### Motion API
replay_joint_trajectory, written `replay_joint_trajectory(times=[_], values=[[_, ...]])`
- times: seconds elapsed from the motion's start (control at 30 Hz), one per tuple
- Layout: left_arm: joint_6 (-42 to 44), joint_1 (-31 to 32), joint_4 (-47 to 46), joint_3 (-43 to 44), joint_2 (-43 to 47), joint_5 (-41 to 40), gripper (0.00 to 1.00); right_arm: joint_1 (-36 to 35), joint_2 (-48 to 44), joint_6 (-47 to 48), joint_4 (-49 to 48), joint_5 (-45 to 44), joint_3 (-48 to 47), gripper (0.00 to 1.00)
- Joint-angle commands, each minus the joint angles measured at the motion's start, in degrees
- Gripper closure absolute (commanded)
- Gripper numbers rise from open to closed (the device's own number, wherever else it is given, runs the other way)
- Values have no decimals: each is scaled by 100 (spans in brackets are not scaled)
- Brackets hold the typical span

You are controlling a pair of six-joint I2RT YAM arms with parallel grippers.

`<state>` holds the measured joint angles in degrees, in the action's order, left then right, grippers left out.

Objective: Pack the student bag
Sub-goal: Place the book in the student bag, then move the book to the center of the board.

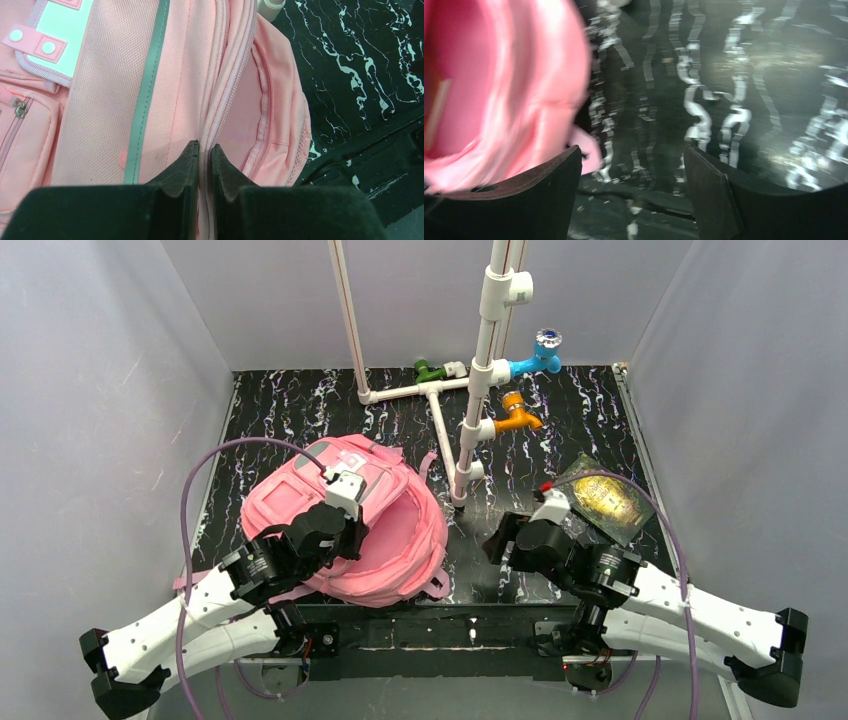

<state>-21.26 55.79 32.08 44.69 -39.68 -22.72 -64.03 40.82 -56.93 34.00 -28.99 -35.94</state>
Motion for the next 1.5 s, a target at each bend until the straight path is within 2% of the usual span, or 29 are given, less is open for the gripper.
replay_joint_trajectory(times=[0.0,0.1,0.17,0.27,0.37,0.53,0.57,0.67,0.8,0.9,0.97,1.07,1.13,1.2,1.3,1.4,1.47], values=[[35,-51,106,-12,-75,-290,100,265,1,-925,1514,-1294,-12,16],[48,-51,114,45,-148,-212,100,1029,560,-418,1353,-1104,3,9],[-21,-51,125,66,-190,-148,100,2172,832,276,858,-473,154,4],[-244,-51,166,52,-239,47,98,4103,875,1276,-27,877,337,4],[-458,-51,197,4,-268,238,96,5572,1054,1957,-417,1527,106,2],[-621,-46,211,-83,-305,381,94,7861,2197,2481,-761,2675,-501,2],[-598,-50,211,-76,-322,420,93,8323,2427,2512,-831,2733,-585,2],[-560,-50,275,10,-384,510,93,9047,2918,2562,-967,2591,-756,2],[-538,-51,337,75,-393,643,93,9520,3216,2396,-1233,2378,-650,1],[-538,-53,375,71,-359,689,92,9681,3371,2224,-1542,2635,-366,2],[-540,-51,400,48,-314,692,92,9681,3437,2175,-1775,3133,-154,12],[-567,-48,414,-38,-242,674,92,9637,3293,2136,-2193,3830,254,35],[-609,-50,414,-100,-204,671,92,9603,3126,2118,-2247,3998,513,40],[-656,-51,414,-153,-189,692,92,9552,2943,2126,-2179,4334,781,51],[-710,-51,414,-216,-197,722,92,9070,2493,1970,-2082,4763,1161,58],[-707,-45,413,-232,-246,730,92,7824,2025,1683,-2737,5204,1493,54],[-681,-48,414,-188,-290,732,92,6844,2044,1785,-2573,5381,1295,54]])
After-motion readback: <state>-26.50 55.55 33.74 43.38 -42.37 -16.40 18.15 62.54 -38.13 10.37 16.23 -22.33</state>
